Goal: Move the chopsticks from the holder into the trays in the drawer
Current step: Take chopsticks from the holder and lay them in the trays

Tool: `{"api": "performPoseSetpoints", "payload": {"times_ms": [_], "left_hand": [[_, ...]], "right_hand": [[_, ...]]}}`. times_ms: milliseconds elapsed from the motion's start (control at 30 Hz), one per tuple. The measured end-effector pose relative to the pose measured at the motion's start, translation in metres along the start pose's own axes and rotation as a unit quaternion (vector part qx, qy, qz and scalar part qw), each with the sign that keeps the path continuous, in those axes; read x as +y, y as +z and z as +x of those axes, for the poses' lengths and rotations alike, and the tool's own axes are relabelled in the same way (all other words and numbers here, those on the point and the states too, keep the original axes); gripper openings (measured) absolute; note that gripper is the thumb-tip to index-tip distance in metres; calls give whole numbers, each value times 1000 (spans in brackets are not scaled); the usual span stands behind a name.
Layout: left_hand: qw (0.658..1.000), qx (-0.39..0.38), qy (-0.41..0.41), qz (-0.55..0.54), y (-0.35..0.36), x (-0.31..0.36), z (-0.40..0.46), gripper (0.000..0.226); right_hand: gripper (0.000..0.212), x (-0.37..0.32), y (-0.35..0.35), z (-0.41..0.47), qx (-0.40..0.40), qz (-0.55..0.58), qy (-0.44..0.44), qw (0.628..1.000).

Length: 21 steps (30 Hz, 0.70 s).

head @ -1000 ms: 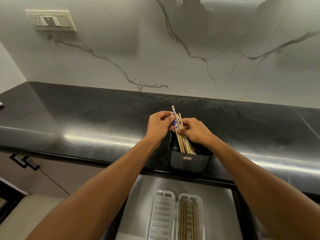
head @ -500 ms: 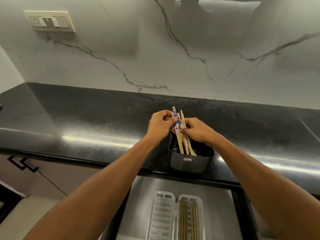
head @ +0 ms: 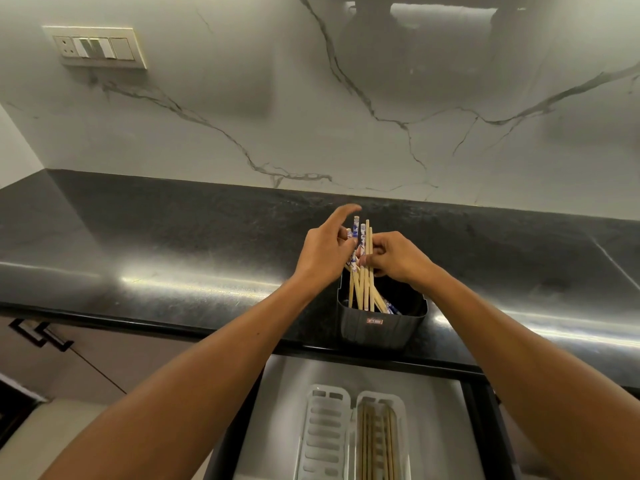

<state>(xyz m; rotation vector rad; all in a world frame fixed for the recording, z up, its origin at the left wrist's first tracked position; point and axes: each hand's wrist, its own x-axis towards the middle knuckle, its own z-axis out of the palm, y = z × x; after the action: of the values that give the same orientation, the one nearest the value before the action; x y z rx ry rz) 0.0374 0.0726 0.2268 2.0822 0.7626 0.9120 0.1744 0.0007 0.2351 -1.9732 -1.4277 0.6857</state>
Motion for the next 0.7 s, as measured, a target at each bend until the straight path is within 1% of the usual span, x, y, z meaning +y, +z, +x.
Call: {"api": "performPoseSetpoints", "payload": {"times_ms": [67,133,267,333,400,467,567,700], "left_hand": [[1000,11,15,14,3,-1,-2,40],[999,26,18,10,6,-2,-3,33],[999,41,8,13,7,-1,-2,27],[999,38,11,13,7,0,-3,33],[999,21,26,17,6,0,-4,50],[996,6,60,63,6,-1,-5,58],[984,18,115,134,7,-1,-6,46],[986,37,113,114,8,-2,-7,30]], "right_hand": [[7,1,2,0,2,2,0,1000],[10,2,4,0,2,4,2,1000],[7,5,6,-2,-5,8,10,1000],[5,7,8,-3,-5,14,13,1000],[3,7,9,-4,-3,21,11,1000],[4,8,8,-4,-2,22,7,1000],[5,7,9,-4,1,14,11,1000],[9,7,11,-4,-6,13,15,1000]]}}
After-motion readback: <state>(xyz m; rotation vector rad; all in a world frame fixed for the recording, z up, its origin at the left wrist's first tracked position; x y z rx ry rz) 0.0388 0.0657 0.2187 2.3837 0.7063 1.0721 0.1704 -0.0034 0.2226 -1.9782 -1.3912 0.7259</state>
